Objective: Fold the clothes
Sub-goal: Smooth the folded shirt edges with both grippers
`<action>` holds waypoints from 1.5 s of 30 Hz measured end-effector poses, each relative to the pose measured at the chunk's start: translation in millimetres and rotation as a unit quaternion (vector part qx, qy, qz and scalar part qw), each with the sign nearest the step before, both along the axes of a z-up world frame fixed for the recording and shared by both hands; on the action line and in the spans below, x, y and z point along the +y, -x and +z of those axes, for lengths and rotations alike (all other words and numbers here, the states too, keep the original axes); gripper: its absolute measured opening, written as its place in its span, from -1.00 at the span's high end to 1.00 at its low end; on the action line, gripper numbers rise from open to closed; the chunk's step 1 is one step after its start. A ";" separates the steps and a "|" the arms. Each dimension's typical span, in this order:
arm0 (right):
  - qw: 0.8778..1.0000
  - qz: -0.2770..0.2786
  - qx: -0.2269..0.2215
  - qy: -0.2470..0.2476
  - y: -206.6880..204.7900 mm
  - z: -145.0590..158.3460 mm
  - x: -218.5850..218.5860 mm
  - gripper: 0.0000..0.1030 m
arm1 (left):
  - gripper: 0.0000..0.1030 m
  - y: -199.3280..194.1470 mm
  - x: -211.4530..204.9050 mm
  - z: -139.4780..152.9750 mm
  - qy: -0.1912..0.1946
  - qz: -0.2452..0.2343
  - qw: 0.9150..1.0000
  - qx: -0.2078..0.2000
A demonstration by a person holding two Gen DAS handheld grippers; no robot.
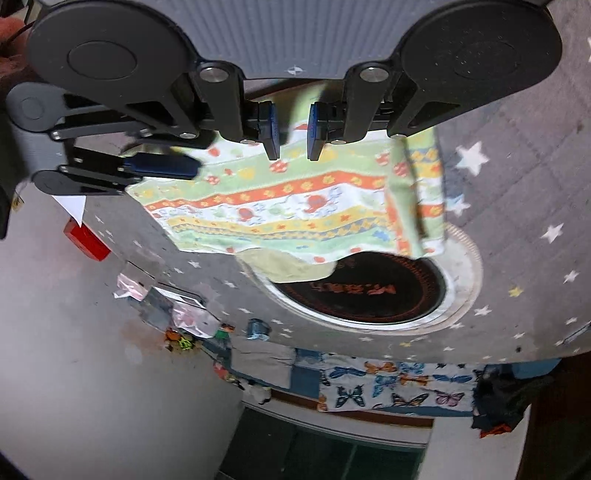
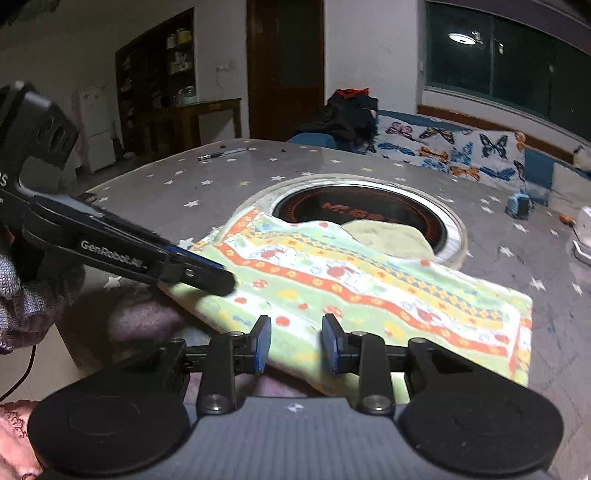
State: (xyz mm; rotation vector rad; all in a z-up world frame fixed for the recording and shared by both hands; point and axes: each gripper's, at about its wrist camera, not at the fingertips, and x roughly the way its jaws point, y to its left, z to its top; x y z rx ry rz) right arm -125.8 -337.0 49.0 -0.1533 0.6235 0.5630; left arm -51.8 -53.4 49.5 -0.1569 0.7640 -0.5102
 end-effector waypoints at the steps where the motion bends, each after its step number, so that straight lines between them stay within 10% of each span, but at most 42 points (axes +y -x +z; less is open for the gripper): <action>1: 1.000 -0.008 0.001 -0.004 0.7 -0.4 -4.1 0.43 | 0.66 0.1 3.4 -1.7 0.002 0.005 1.000 0.003; 17: 0.990 -0.134 0.032 -0.018 8.4 -1.9 -85.8 0.55 | 0.66 4.3 22.3 -1.7 0.029 0.032 0.999 0.015; 45: 0.987 -0.163 0.008 -0.010 -80.6 -3.7 -85.0 0.51 | 0.52 -84.7 14.1 6.2 -0.011 0.067 0.998 0.010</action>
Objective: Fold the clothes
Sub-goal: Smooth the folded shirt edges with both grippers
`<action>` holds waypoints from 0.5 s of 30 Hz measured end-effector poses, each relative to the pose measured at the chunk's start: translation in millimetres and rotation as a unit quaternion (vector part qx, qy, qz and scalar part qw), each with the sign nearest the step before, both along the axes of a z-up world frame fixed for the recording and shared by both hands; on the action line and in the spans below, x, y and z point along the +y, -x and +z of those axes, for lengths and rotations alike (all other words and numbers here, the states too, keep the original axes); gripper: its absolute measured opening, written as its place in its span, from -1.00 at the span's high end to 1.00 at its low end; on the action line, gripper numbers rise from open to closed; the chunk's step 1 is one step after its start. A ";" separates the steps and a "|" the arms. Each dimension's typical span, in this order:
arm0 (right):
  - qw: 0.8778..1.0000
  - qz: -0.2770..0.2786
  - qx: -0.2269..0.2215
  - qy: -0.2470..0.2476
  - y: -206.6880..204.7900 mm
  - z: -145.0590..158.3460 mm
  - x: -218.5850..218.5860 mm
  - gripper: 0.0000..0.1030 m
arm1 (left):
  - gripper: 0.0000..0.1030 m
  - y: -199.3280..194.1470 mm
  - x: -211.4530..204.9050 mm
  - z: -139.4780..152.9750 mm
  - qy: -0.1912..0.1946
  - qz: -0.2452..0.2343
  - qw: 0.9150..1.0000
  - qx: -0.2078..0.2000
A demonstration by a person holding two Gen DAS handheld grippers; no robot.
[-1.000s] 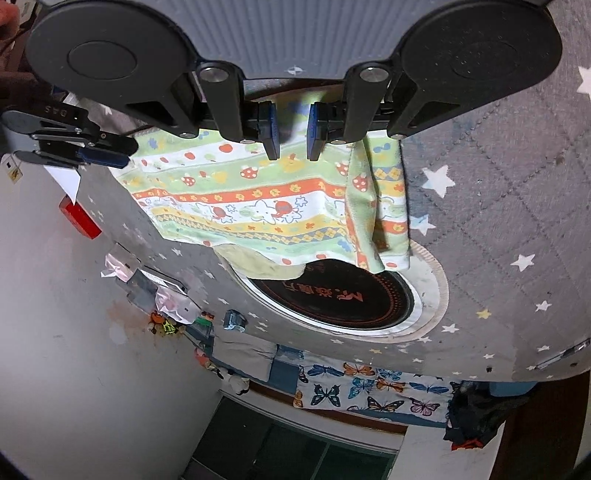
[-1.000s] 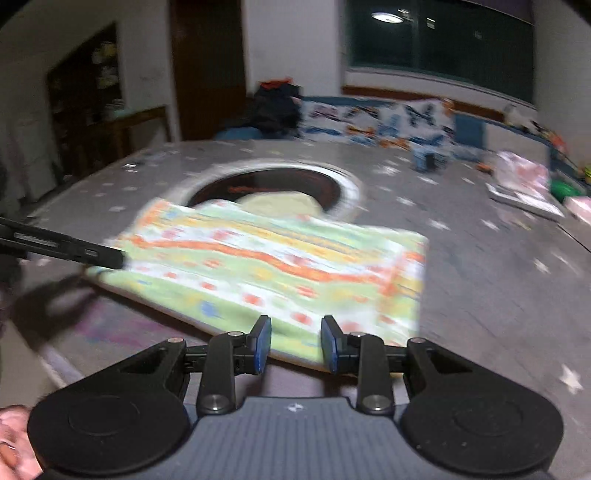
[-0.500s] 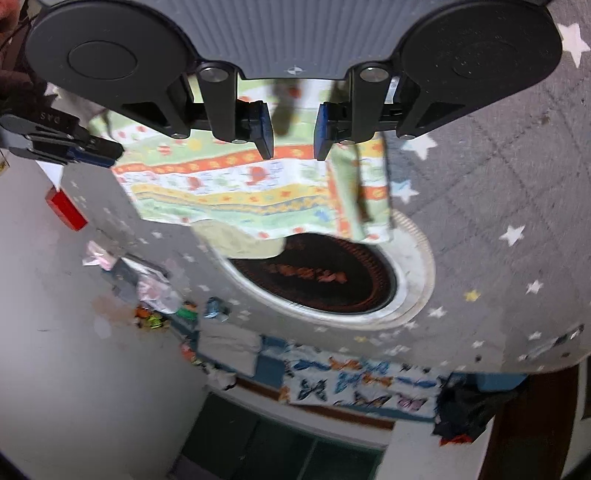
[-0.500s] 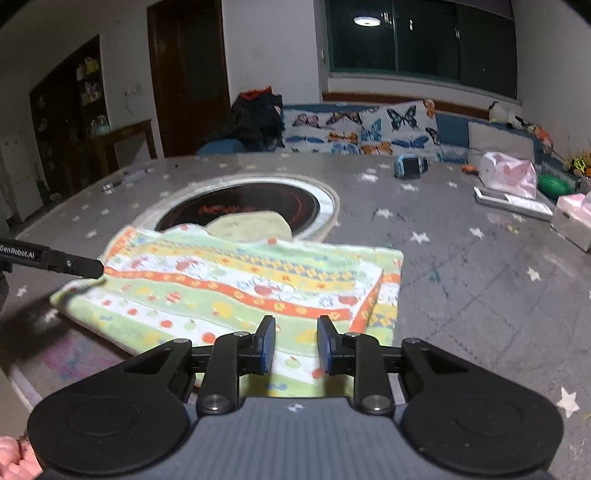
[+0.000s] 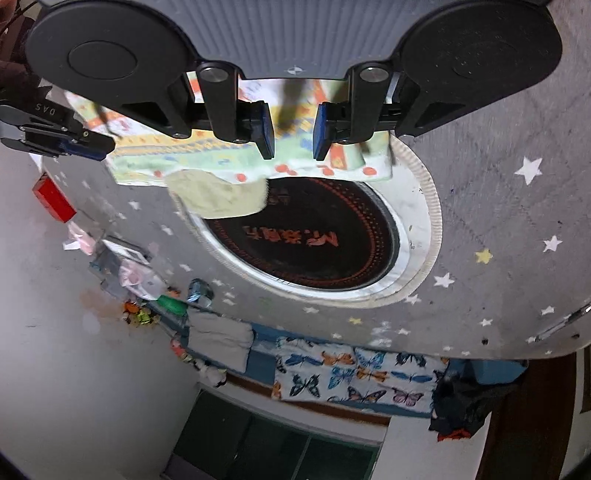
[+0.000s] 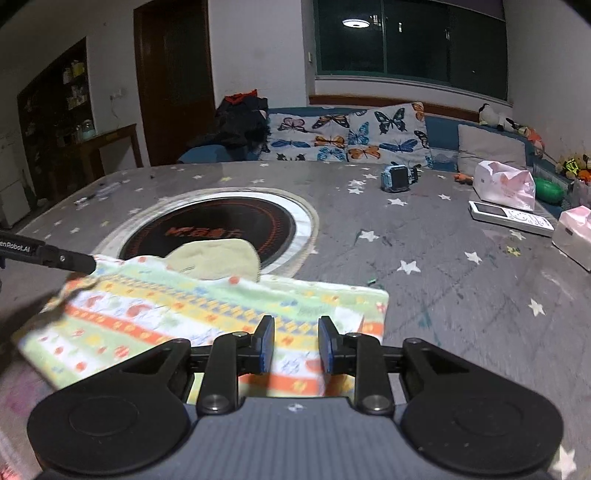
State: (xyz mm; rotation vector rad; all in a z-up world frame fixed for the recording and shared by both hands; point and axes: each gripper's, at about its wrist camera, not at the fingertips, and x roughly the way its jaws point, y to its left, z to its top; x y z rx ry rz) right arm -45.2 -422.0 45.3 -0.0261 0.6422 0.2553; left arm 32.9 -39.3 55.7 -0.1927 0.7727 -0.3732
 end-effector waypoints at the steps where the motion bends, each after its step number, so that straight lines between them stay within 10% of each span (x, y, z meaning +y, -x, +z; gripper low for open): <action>1: 1.000 -0.003 0.003 0.002 -4.1 -2.3 -0.8 0.51 | 0.52 -3.4 0.7 -3.0 -0.005 0.003 1.000 0.004; 15: 0.999 0.046 -0.003 0.003 -35.2 4.1 36.6 0.51 | 0.50 -17.2 -41.1 9.3 0.001 -0.045 0.999 -0.010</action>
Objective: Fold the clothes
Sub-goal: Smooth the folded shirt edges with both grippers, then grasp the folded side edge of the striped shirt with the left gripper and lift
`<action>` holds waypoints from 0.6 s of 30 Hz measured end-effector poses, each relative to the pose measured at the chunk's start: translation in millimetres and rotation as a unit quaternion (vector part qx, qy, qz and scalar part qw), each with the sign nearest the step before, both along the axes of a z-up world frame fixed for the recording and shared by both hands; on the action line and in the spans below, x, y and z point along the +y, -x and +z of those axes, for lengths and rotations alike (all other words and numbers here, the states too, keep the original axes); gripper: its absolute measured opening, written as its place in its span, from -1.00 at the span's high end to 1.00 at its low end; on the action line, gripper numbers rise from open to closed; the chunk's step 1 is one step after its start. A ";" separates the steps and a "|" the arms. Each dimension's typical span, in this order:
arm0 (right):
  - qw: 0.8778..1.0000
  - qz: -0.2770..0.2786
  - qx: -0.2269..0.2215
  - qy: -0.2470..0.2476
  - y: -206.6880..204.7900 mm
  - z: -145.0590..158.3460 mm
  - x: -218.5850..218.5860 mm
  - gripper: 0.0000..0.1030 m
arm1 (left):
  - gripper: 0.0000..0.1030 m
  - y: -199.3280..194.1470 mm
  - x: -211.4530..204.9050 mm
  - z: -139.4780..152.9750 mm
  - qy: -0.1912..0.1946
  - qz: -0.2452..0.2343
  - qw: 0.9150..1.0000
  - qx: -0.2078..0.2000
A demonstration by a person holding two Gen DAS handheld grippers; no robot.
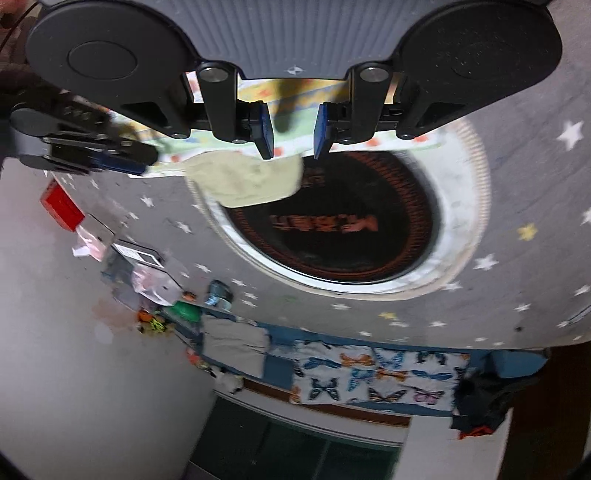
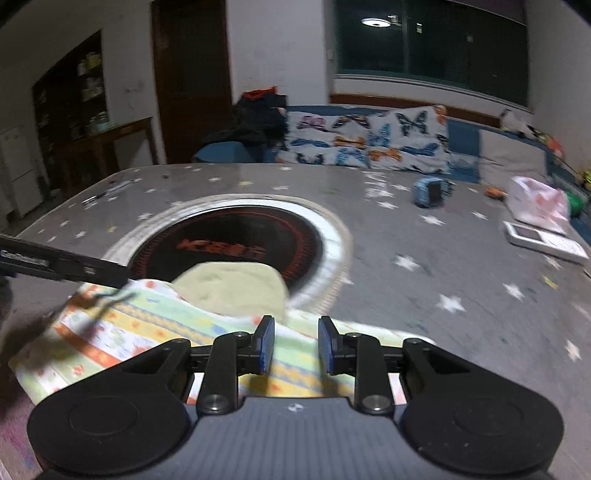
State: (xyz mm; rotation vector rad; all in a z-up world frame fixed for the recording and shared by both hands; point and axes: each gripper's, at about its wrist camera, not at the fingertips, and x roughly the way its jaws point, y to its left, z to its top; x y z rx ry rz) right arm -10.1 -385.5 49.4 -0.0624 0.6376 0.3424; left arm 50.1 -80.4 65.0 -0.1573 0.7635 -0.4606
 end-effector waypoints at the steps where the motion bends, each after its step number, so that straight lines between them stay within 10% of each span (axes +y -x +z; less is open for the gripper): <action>1: 1.000 0.006 0.000 0.003 -2.8 -1.2 5.1 0.51 | 0.50 -2.6 -5.3 -1.7 -0.004 -0.004 1.000 0.001; 12: 1.000 0.011 0.004 0.011 2.4 1.4 13.7 0.48 | 0.42 -4.6 -0.1 -10.1 -0.019 0.014 1.000 0.018; 18: 0.999 0.039 -0.010 0.005 29.5 14.8 23.0 0.18 | 0.05 12.6 13.7 -0.9 -0.020 0.036 0.999 0.016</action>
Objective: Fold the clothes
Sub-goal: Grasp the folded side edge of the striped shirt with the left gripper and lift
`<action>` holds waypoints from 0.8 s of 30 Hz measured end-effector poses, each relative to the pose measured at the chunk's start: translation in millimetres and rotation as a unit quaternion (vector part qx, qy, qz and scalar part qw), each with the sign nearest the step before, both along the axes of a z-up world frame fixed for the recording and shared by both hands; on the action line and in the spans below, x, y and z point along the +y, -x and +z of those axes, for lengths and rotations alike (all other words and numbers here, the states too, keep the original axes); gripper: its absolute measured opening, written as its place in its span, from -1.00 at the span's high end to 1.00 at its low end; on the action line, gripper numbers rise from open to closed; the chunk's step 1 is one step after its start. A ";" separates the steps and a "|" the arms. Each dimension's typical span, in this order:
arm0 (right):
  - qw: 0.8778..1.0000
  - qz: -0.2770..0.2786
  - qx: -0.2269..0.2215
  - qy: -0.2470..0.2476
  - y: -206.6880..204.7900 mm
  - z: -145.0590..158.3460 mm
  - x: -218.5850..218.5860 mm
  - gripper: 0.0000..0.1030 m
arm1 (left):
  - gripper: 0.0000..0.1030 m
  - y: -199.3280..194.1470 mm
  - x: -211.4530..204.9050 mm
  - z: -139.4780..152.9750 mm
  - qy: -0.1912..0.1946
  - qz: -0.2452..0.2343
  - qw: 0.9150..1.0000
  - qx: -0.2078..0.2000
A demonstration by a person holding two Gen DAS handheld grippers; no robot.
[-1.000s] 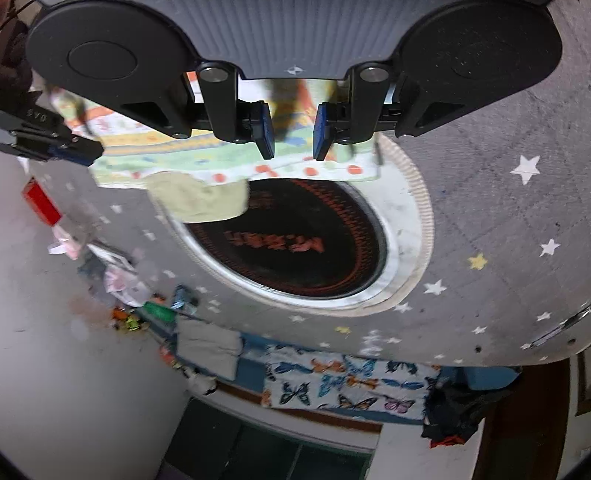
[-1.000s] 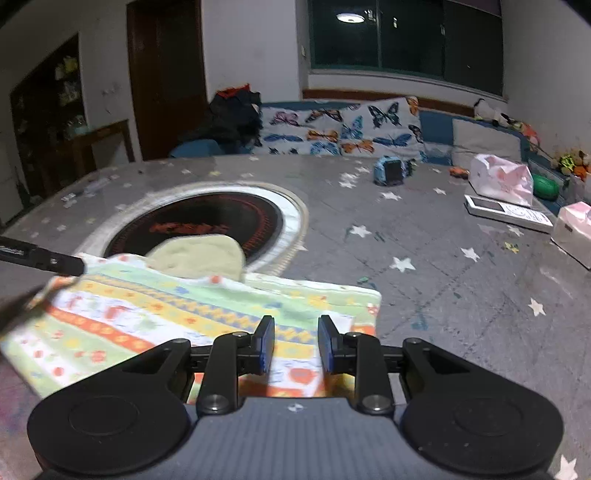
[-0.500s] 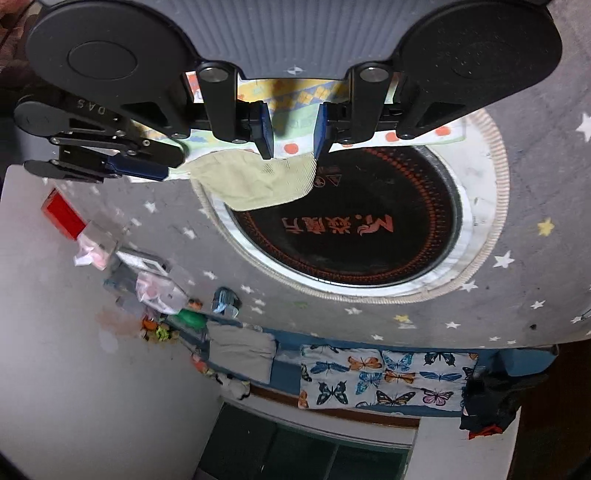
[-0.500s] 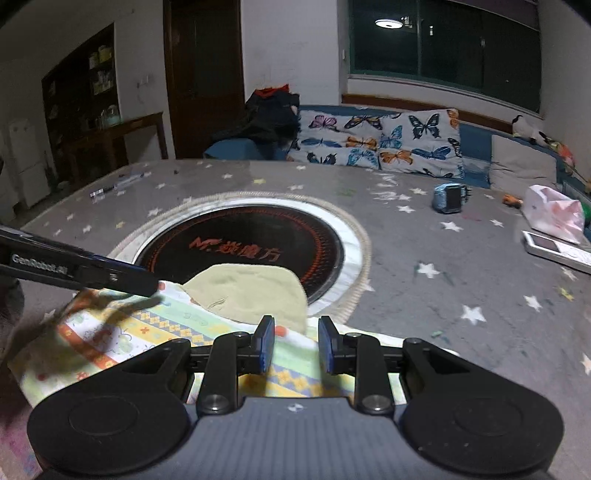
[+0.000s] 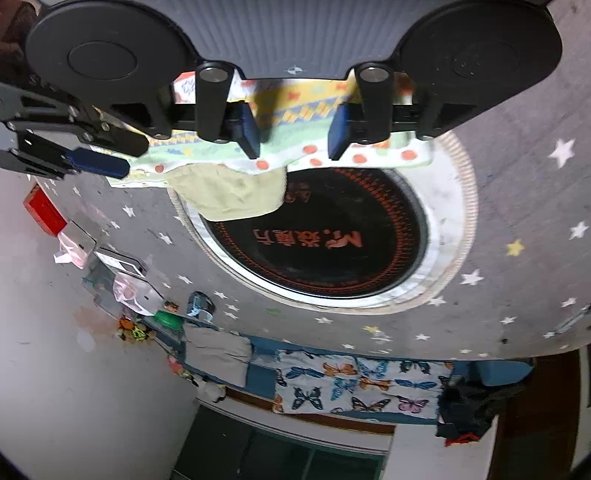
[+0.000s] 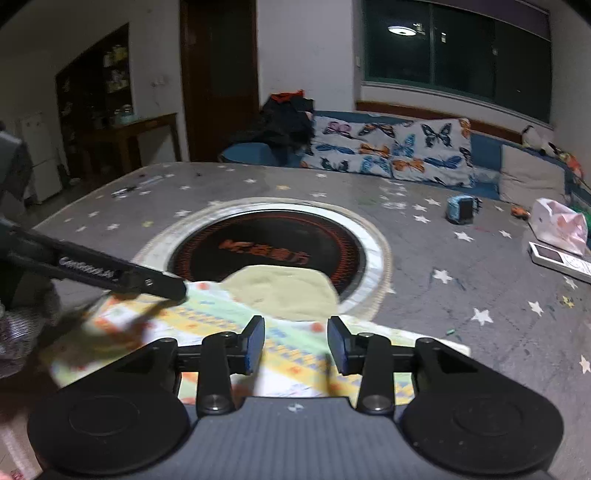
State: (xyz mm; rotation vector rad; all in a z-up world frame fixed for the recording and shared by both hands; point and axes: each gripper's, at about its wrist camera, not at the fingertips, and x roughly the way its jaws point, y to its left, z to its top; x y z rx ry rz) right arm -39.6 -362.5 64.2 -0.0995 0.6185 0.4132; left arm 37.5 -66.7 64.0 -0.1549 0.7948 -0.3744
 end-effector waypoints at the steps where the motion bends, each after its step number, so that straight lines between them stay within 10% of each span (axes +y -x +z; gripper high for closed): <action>1: 1.000 0.006 -0.002 0.000 4.6 1.3 2.9 0.08 | -0.02 2.8 2.3 1.3 0.000 0.003 1.000 0.000; 24: 0.990 0.121 -0.029 0.061 71.2 -3.8 76.0 -0.32 | -0.79 51.9 70.2 6.5 0.014 0.121 0.992 0.017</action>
